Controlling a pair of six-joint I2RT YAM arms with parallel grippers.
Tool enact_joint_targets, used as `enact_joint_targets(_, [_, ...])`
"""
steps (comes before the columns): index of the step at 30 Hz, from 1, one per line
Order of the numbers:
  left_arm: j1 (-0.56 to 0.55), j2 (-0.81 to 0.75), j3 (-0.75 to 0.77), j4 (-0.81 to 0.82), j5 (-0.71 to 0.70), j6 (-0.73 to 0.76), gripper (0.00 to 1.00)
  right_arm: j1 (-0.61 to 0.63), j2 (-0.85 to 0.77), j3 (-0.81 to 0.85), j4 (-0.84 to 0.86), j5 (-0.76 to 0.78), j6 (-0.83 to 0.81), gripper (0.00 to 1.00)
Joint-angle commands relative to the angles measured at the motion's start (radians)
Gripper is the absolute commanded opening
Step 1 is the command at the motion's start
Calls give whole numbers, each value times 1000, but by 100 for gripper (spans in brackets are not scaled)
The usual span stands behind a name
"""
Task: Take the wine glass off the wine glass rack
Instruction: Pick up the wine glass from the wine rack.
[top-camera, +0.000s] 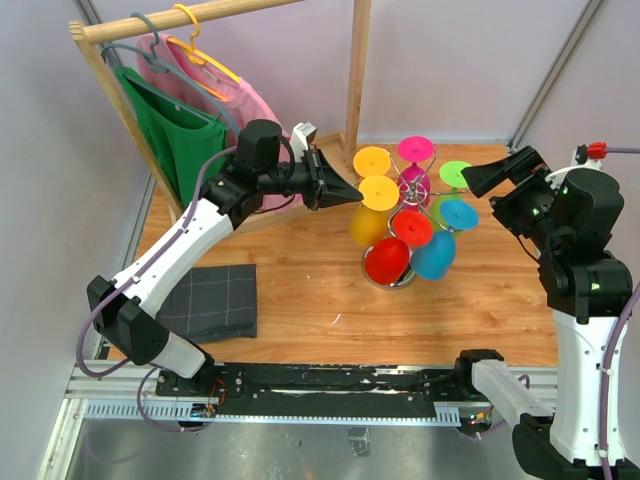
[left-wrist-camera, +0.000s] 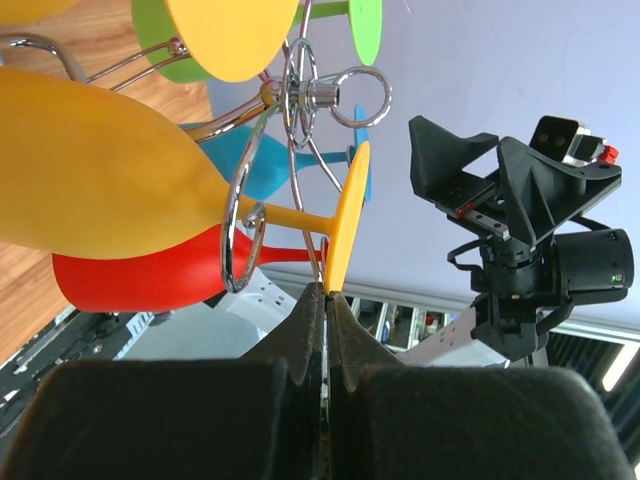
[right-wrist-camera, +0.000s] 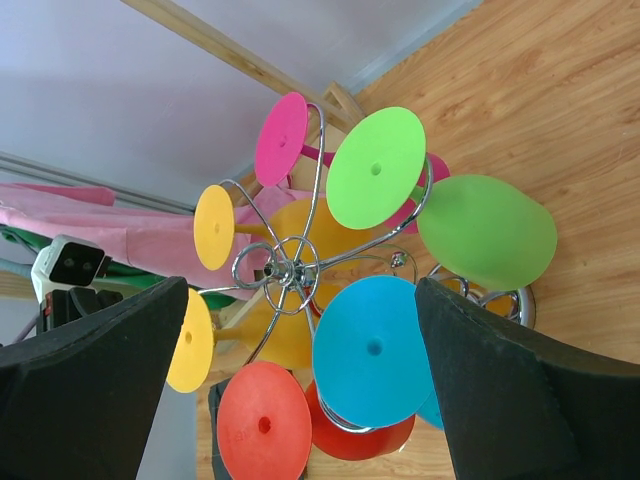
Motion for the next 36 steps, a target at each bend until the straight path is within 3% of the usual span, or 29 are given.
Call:
enact_joint_targets(1, [-11, -58, -1, 1, 1, 13, 0, -13, -22, -13, -4, 17, 12, 99])
enact_joint_targets(36, [21, -208, -89, -63, -73, 36, 0, -13, -27, 39, -68, 9, 8, 99])
